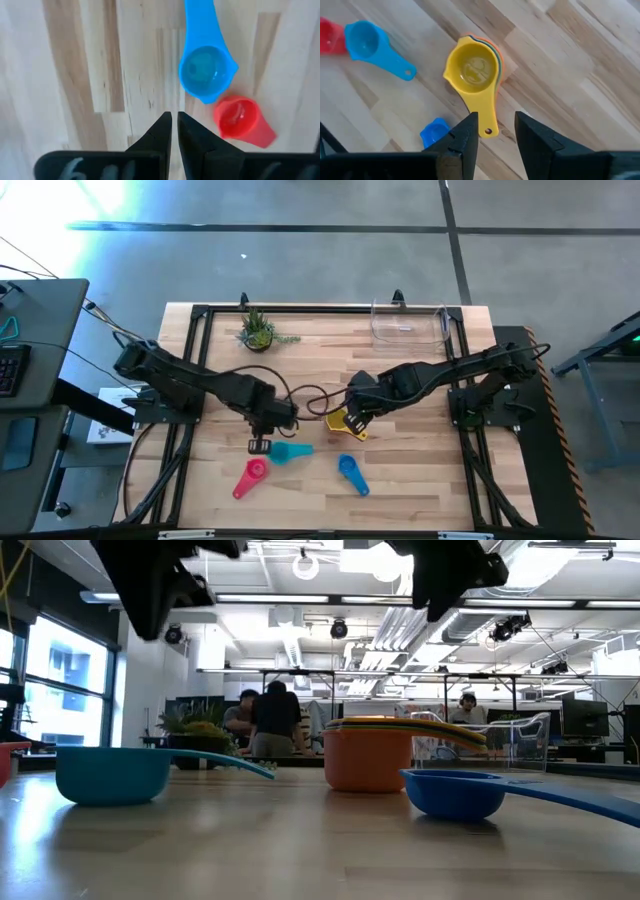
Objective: Nest measuring cups in basket
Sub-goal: Stack the light blue measuring cup on top of the yellow measuring cup
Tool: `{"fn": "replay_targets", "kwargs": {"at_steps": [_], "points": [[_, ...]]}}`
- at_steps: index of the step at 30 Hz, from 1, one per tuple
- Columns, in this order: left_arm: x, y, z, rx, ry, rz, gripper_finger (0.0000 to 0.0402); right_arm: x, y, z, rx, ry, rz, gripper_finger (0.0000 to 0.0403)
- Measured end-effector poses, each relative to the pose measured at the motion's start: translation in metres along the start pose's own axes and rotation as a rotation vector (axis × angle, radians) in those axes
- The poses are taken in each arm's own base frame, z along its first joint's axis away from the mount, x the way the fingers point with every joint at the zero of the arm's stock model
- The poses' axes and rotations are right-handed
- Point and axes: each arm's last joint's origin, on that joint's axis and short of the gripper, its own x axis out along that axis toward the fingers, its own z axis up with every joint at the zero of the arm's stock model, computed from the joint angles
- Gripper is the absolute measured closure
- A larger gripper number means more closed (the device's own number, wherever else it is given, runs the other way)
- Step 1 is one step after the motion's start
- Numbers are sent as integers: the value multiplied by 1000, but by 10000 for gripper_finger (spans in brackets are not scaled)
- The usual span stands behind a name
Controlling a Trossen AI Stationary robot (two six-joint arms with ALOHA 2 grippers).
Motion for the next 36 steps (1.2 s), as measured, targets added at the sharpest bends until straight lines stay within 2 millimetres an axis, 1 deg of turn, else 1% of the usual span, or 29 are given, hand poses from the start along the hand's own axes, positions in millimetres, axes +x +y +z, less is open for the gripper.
{"fn": "replay_targets", "kwargs": {"at_steps": [5, 9, 13, 18, 23, 29, 33, 36], "points": [[-35, -2, -20, -96, -106, -32, 383, 0, 9, 8, -88, -71, 96, 254], [-65, -3, -40, -169, -211, -65, 383, -4, 22, 20, -197, -198, 233, 237], [-92, -1, -63, -236, -323, -81, 383, -10, 35, 33, -270, -348, 360, 236], [-118, 3, -90, -302, -451, -106, 383, -21, 44, 50, -342, -538, 469, 236], [-137, 9, -112, -331, -570, -100, 383, -34, 48, 69, -351, -741, 559, 236], [-152, 17, -128, -353, -677, -107, 383, -44, 51, 88, -345, -942, 648, 236], [-157, 21, -136, -342, -714, -106, 383, -48, 54, 93, -337, -1019, 691, 236], [-161, 23, -142, -339, -735, -108, 383, -47, 55, 94, -323, -1027, 705, 236]]}}
